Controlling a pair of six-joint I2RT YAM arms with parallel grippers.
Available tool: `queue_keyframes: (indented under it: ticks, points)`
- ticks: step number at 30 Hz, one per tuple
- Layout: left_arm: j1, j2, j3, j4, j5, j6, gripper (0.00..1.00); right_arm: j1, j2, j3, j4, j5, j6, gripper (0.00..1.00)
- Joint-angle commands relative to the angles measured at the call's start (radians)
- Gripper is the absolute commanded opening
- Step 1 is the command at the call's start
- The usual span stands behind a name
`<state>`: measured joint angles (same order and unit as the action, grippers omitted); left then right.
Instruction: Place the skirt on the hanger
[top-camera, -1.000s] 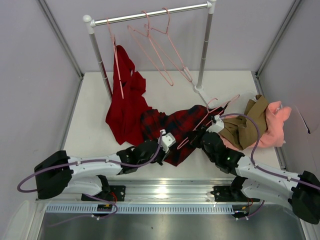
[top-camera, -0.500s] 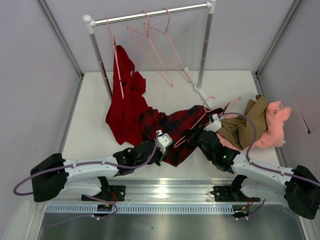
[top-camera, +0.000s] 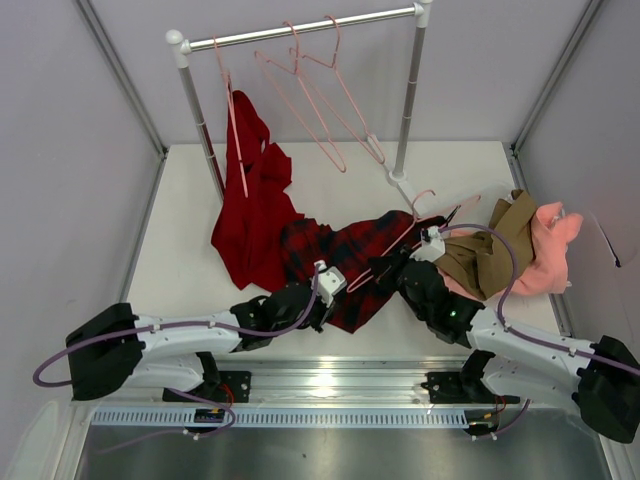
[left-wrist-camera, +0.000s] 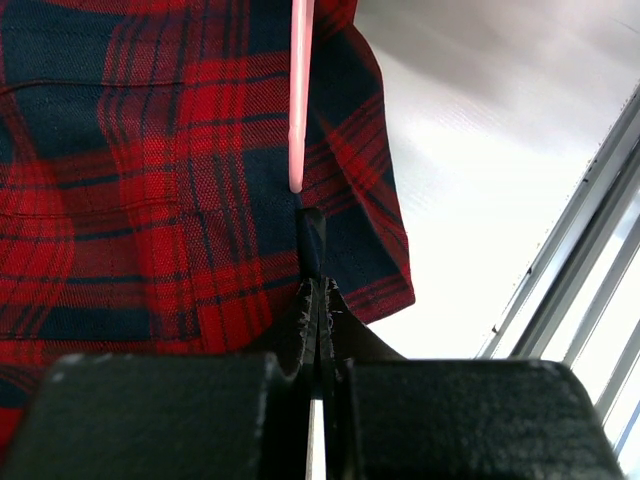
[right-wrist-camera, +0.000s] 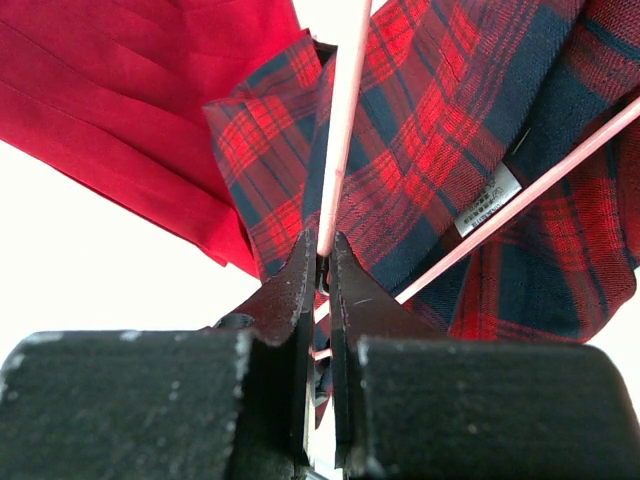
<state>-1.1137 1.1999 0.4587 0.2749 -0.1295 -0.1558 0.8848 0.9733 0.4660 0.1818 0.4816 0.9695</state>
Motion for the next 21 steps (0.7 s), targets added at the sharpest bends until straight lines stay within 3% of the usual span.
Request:
queue_keyframes:
  ticks: [1,21]
  points:
    - [0.005,0.003,0.000,0.058,-0.018,-0.027,0.00,-0.003,0.033,0.031,0.031,0.008,0.014,0.00]
    - [0.009,0.049,-0.031,0.130,0.016,-0.096,0.00,-0.004,0.080,0.074,0.123,0.026,-0.037,0.00]
